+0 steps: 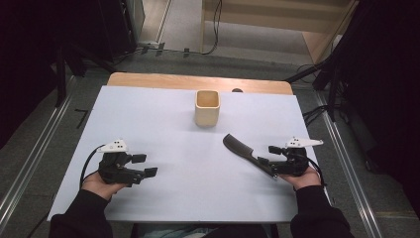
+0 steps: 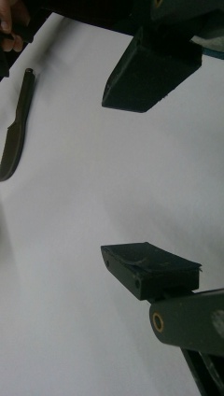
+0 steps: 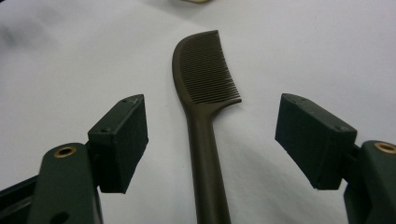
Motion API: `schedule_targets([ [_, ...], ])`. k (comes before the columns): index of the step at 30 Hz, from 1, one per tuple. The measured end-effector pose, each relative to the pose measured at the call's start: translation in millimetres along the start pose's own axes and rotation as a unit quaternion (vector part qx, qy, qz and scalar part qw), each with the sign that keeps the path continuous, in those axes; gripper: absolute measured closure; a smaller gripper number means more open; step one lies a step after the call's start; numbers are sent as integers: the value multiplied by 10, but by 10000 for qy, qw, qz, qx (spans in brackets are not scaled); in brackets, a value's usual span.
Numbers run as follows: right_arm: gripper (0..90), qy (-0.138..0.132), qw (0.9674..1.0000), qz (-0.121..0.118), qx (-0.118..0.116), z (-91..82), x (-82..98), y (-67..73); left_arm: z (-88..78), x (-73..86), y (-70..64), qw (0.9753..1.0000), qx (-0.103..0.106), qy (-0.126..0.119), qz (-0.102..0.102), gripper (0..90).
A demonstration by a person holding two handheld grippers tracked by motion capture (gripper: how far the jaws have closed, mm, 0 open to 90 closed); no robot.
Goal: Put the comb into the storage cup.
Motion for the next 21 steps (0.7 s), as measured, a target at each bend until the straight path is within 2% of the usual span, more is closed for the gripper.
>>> schedule_targets([
  [6,240,113,9999,-66,54,23,69,-2,8,-16,3,10000,19,-20,-13,250],
  [12,246,207,9997,-121,10,54,133,16,25,-30,5,10000,37,-18,-4,250],
  [21,278,482,9986,-194,47,85,261,24,32,-44,7,10000,56,-17,8,250],
])
Point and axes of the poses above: each handheld gripper's, and its own axes: z roughly forward along the jaws, x roughly out of its underside, y roughly to its left, the point moved 7 cm from there along z, roughly forward along the jaws, and after that the axes turned 8 degrees about -y, right-handed, at the moved point
